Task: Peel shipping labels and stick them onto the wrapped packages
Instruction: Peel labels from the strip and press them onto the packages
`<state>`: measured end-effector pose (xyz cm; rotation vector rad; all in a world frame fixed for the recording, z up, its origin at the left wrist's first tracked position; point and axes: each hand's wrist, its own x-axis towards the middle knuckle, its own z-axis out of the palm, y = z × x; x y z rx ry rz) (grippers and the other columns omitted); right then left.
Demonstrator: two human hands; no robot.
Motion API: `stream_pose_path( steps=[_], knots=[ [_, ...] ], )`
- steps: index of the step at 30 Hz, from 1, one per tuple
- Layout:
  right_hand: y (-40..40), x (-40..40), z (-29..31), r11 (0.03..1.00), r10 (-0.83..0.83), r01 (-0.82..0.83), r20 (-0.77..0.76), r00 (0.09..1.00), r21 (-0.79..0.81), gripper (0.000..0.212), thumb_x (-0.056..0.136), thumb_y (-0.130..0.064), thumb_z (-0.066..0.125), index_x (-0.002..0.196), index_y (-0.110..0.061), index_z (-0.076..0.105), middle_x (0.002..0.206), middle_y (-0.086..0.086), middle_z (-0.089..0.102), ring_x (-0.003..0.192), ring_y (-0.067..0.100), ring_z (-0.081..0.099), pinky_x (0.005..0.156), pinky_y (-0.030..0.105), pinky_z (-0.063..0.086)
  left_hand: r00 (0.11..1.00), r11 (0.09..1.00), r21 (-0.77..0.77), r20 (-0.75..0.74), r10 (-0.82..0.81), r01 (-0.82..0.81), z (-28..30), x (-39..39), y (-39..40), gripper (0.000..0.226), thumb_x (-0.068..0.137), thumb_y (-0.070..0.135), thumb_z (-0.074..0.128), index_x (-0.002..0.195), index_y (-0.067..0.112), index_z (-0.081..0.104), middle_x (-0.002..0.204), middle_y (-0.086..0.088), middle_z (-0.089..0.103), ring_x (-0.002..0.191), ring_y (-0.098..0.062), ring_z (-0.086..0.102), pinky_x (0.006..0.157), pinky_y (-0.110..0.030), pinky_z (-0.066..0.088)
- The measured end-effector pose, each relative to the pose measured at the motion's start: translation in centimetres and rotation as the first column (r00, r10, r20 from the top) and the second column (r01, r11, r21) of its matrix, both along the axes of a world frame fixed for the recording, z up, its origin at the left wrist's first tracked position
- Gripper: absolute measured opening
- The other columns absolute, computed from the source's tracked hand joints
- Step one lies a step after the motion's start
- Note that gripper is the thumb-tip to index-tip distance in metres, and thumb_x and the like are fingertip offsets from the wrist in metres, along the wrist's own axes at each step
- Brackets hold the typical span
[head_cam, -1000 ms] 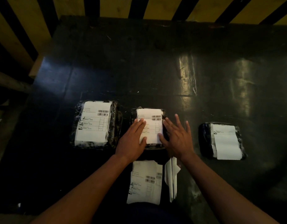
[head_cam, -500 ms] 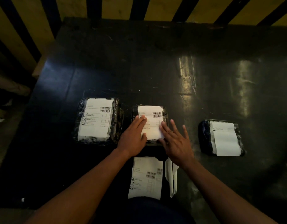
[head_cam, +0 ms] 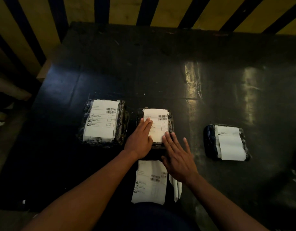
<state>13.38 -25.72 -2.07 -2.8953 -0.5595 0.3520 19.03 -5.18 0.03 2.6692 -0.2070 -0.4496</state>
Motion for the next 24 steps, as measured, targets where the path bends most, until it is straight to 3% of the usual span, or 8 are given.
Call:
stream_pose_path(
  steps=[3, 8, 14, 20, 24],
  knots=[
    [0.2, 0.7, 0.0, 0.999, -0.001, 0.002, -0.031, 1.000, 0.040, 0.080, 0.102, -0.047, 0.036, 0.163, -0.018, -0.005, 0.170, -0.001, -0.015, 0.156, 0.015, -0.018, 0.127, 0.052, -0.005, 0.994, 0.981, 0.159, 0.000, -0.108, 0.107, 0.1, -1.4, -1.4, 0.076, 0.104, 0.034, 0.036, 0.163, 0.018, -0.009, 0.169, -0.004, -0.021, 0.154, -0.024, -0.026, 0.129, -0.047, -0.006],
    [0.3, 1.0, 0.3, 1.000, 0.021, -0.022, -0.073, 0.997, -0.019, 0.079, 0.098, -0.055, 0.016, 0.161, -0.018, -0.014, 0.168, 0.000, -0.023, 0.155, 0.017, -0.022, 0.126, 0.054, -0.005, 0.980, 0.950, 0.249, 0.013, -0.198, 0.189, -1.2, -5.7, -2.0, 0.082, 0.095, 0.052, 0.016, 0.159, 0.016, -0.021, 0.166, -0.005, -0.033, 0.152, -0.019, -0.032, 0.127, -0.048, -0.011],
    [0.2, 1.2, 0.7, 0.999, 0.036, -0.039, -0.091, 0.995, -0.033, 0.085, 0.102, -0.050, 0.034, 0.159, -0.019, -0.020, 0.167, 0.000, -0.027, 0.154, 0.017, -0.026, 0.126, 0.056, -0.003, 0.991, 0.940, 0.316, 0.003, -0.137, 0.129, -1.0, -7.7, 0.8, 0.093, 0.097, 0.046, 0.037, 0.157, 0.016, -0.027, 0.162, -0.002, -0.040, 0.151, -0.018, -0.036, 0.128, -0.050, -0.007],
    [0.7, 1.3, 1.1, 1.000, 0.013, -0.015, -0.119, 0.993, -0.020, 0.084, 0.101, -0.052, 0.035, 0.161, -0.018, -0.015, 0.167, 0.000, -0.025, 0.155, 0.020, -0.023, 0.127, 0.053, -0.004, 0.994, 0.958, 0.267, 0.011, -0.109, 0.102, 1.0, -6.7, -1.5, 0.086, 0.098, 0.047, 0.038, 0.161, 0.015, -0.011, 0.168, -0.006, -0.025, 0.153, -0.023, -0.030, 0.127, -0.048, -0.011],
    [0.7, 1.5, 1.0, 0.999, 0.014, -0.019, -0.130, 0.991, -0.038, 0.084, 0.097, -0.060, 0.021, 0.160, -0.019, -0.016, 0.166, -0.002, -0.026, 0.154, 0.019, -0.023, 0.126, 0.052, -0.005, 0.987, 0.960, 0.230, -0.023, -0.159, 0.160, 1.3, -4.6, -2.8, 0.082, 0.100, 0.043, 0.038, 0.163, 0.017, -0.008, 0.171, -0.002, -0.016, 0.156, -0.016, -0.021, 0.128, -0.044, -0.011]
  ],
)
